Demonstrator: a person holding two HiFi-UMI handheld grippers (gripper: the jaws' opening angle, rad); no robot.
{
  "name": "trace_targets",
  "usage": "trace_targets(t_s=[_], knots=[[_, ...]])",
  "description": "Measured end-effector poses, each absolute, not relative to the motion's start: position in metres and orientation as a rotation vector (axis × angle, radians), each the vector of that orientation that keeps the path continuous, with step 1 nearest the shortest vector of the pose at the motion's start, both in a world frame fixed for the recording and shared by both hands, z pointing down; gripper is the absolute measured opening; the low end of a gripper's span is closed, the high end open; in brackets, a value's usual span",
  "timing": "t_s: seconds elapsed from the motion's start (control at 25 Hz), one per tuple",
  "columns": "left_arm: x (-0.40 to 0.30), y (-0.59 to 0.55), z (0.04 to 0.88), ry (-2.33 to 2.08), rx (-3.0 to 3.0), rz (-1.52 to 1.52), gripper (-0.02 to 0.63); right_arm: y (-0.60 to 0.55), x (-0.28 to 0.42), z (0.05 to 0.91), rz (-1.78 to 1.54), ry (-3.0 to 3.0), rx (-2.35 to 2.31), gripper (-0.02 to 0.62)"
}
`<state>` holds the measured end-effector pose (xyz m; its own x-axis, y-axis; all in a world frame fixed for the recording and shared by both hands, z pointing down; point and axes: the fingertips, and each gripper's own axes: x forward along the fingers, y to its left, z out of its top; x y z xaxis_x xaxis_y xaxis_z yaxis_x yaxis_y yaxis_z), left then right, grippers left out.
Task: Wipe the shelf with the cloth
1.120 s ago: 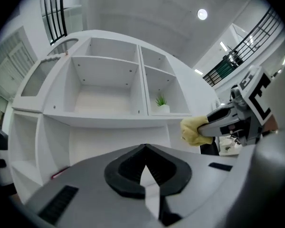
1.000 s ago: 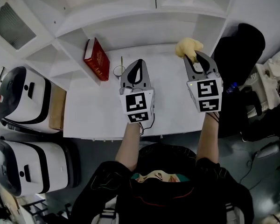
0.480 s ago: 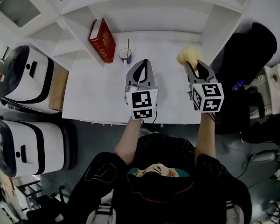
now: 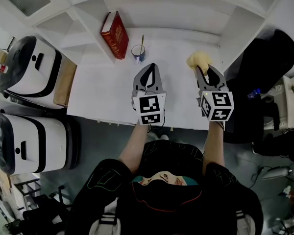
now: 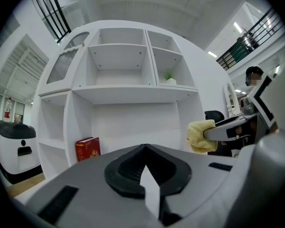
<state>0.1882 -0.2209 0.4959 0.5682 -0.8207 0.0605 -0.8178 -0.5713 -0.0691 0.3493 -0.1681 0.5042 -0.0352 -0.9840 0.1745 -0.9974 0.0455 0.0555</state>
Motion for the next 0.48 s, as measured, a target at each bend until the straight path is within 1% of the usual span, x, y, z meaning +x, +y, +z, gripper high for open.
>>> trace_targets(t_s=[0.24,0.48], knots=[[0.187,-0.223,0.501,1.473,-2.751,-0.140,-0.003,-0.165,0.349,0.507,0.101,-2.138,2.043,0.110],[0.185,-0.226,0.497,1.573,-2.690,-0.120,-0.003,-0.154,0.365,0.501,0.088,-2.109,2.075,0.110]])
